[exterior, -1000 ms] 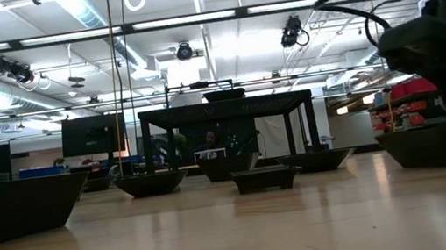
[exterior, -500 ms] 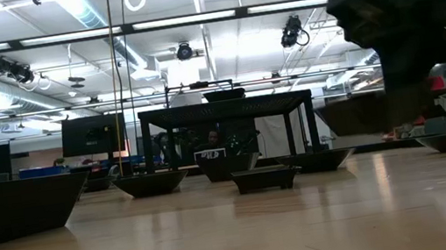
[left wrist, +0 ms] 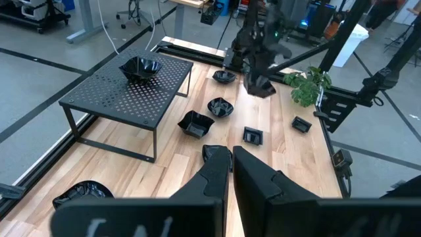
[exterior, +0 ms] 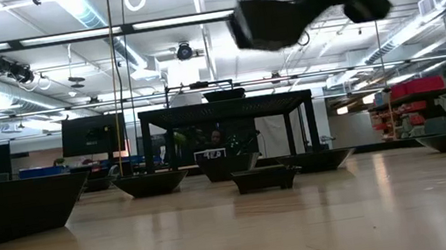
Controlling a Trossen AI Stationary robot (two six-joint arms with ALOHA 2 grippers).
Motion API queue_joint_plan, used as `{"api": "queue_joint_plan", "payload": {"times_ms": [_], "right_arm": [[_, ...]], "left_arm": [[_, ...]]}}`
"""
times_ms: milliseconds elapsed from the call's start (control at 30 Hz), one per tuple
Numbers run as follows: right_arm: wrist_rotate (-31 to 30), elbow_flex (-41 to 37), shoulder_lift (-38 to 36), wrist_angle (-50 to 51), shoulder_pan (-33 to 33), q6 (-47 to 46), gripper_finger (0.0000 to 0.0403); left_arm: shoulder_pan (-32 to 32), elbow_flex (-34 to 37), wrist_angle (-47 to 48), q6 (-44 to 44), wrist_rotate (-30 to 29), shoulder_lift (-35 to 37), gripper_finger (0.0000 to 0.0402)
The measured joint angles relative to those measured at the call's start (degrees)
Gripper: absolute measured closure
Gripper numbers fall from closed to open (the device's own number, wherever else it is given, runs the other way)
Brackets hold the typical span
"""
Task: Pick & Place Mini shaped plates
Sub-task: Stack the distorted square plate on top of the other distorted square plate on the shelf
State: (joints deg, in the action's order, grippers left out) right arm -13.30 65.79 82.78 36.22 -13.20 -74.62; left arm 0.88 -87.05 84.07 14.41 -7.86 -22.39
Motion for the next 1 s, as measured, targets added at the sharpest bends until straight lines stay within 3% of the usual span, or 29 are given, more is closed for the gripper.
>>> {"api": "queue_joint_plan", "payload": {"times_ms": [533,800,1000], "right_arm": [[-0.83,15.67,5.99,-0.36,12.02,7.29,0.04],[-0.68,20.53,9.39,-0.98,17.22,10.46,0.04],[-0.51,20.93,9.68,-2.94,21.07,7.7,0.04]], "left_arm": [[0.0,0.0,-0.01,0.0,0.01,-0.04,0.0376],[0.01,0.0,0.0,0.0,0.02,-0.07,0.0376],[-0.02,0.0,-0.01,0.0,0.0,-0.06,0.0376]]}}
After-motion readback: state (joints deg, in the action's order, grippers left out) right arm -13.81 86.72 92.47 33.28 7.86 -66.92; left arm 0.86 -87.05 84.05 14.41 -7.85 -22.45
